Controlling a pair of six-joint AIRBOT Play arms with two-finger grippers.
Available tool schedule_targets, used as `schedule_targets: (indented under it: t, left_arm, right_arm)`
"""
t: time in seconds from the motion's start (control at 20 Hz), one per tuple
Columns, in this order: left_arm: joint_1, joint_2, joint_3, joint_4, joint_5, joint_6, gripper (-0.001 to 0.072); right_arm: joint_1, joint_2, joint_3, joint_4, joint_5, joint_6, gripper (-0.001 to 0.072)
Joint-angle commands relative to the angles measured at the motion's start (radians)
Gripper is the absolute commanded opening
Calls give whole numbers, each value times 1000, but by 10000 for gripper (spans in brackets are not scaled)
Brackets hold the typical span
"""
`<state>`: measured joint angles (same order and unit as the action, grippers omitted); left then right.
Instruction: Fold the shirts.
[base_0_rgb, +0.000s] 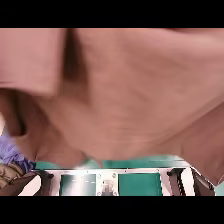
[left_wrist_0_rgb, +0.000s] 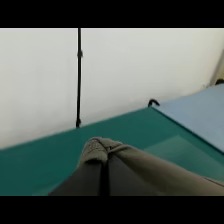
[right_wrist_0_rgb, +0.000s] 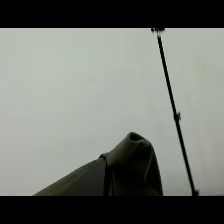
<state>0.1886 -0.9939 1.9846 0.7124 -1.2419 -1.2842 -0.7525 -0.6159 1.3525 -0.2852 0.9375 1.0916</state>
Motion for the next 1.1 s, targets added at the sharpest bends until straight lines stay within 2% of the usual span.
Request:
schedule_targets:
  t: [0.0,0.15,0.25,0.4,0.55,0.75,0.9,1.05]
  left_arm:
    - [-18,-72,-355,-16,55,78,24]
    - [-54,-258,-516,-16,160,143,24]
    - [-74,-428,-525,-18,208,161,24]
    - [-81,-646,-485,-24,275,160,24]
    - [-79,-778,-394,-20,315,159,24]
    - [-72,-813,-287,35,311,121,24]
    - [-43,-813,-209,175,141,49,24]
    - [-33,-813,-219,325,-18,26,24]
  right_arm:
    - [166,-93,-299,-46,-36,-64,14]
    - [295,-319,-451,-85,-167,-105,14]
    - [339,-528,-447,-82,-216,-109,14]
    - [352,-843,-329,-67,-180,-108,14]
    - [351,-1072,-135,-64,-79,-38,14]
    - [348,-1149,38,-81,-9,34,13]
    - [333,-1124,63,-198,103,89,13]
    - [346,-1099,44,-426,200,168,13]
